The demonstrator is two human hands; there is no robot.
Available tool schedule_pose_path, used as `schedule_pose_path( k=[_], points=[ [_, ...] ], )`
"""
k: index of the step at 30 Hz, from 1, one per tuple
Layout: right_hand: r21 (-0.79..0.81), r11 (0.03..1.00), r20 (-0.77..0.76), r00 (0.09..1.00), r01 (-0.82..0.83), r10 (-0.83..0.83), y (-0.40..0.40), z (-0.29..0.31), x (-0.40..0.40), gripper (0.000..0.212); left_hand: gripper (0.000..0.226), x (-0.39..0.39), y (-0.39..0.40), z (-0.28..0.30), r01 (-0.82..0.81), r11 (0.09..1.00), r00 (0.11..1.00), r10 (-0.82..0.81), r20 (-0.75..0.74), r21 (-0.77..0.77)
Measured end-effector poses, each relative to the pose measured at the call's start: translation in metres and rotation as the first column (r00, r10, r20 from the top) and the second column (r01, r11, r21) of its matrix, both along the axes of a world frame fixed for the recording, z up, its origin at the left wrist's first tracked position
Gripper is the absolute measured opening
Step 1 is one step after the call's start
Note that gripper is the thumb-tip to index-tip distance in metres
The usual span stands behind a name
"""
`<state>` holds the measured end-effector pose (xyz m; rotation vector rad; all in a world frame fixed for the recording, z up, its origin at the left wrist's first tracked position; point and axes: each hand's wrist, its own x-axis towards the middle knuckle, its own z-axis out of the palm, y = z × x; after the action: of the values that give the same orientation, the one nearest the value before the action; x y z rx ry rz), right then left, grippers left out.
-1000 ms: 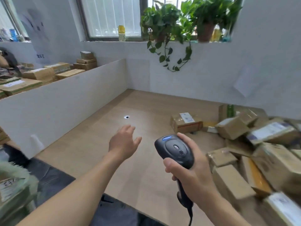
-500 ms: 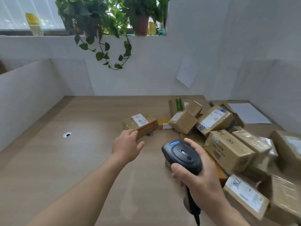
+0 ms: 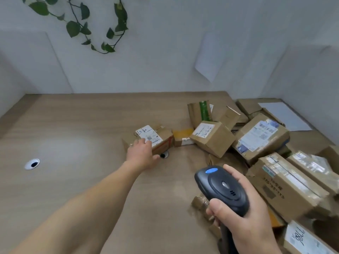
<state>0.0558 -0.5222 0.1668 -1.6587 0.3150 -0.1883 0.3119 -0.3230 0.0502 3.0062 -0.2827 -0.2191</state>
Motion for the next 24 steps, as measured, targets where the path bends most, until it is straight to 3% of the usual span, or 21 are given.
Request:
schedule_pose_path(
  k=[9, 13, 19, 24],
  points=[
    [-0.073, 0.997, -0.153, 0.988, -0.008, -0.003, 0.000, -0.025, 0.053, 0.100, 0.119, 0.098, 0.024, -0.045, -0.087, 0.991, 0.963, 0.110, -0.245, 0.103],
    [-0.057, 0.998, -0.200, 0.980, 0.002, -0.014, 0.001, -0.033, 0.065, 0.103, 0.141, 0.131, 0.032, -0.057, -0.086, 0.996, 0.947, 0.077, -0.312, -0.014],
    [-0.090, 0.995, -0.255, 0.967, -0.033, 0.009, -0.002, -0.034, 0.082, 0.106, 0.136, 0.134, 0.031, -0.069, -0.062, 0.998, 0.959, 0.054, -0.280, -0.019],
    [-0.093, 0.994, -0.202, 0.979, -0.059, 0.039, 0.006, -0.029, 0.077, 0.104, 0.135, 0.108, 0.036, -0.065, -0.047, 0.999, 0.959, 0.047, -0.281, 0.005]
  ],
)
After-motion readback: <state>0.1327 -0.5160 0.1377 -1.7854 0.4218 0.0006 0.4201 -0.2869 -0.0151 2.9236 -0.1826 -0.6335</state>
